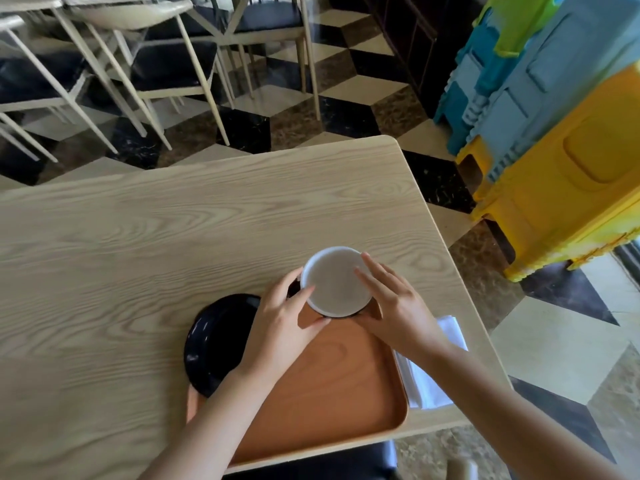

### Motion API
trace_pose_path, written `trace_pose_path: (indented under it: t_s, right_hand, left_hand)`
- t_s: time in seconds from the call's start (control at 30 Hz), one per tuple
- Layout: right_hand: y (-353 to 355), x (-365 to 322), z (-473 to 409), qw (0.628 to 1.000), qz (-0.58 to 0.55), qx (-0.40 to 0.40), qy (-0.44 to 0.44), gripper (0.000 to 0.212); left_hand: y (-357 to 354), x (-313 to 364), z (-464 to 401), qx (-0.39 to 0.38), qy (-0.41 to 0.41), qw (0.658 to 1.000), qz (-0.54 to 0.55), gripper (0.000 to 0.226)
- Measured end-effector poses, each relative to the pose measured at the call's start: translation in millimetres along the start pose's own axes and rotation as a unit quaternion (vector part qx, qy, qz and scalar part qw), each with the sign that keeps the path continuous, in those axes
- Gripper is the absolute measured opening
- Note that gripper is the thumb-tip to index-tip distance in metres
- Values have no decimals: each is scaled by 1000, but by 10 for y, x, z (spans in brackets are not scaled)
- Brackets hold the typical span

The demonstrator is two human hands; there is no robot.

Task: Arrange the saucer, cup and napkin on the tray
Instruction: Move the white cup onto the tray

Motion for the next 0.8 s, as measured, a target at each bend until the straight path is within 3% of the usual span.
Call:
trace_pose_path:
  t_s: [0.13, 0.5, 0.8]
  right_hand:
    - [-132, -59, 21, 998, -39, 1, -39, 76]
    - [-207, -79, 167, 996, -70, -19, -60, 75]
    - [-124, 66, 94, 986, -137, -38, -85, 83]
  left_hand:
    - [-11, -95, 109, -12, 21, 1000, -9, 45]
    - [-118, -133, 232, -30, 29, 999, -1, 48]
    - [-82, -175, 179, -23, 41, 996, 81, 47]
Point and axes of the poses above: each hand's wrist, its own z-axis away from the middle knuckle, its own y-axis out of the back of the hand, x = y × z, the point moved 1 cm from there along -z, towards the middle knuckle, and after that the axes turned 11 degrees about y, right-handed, at the moved point
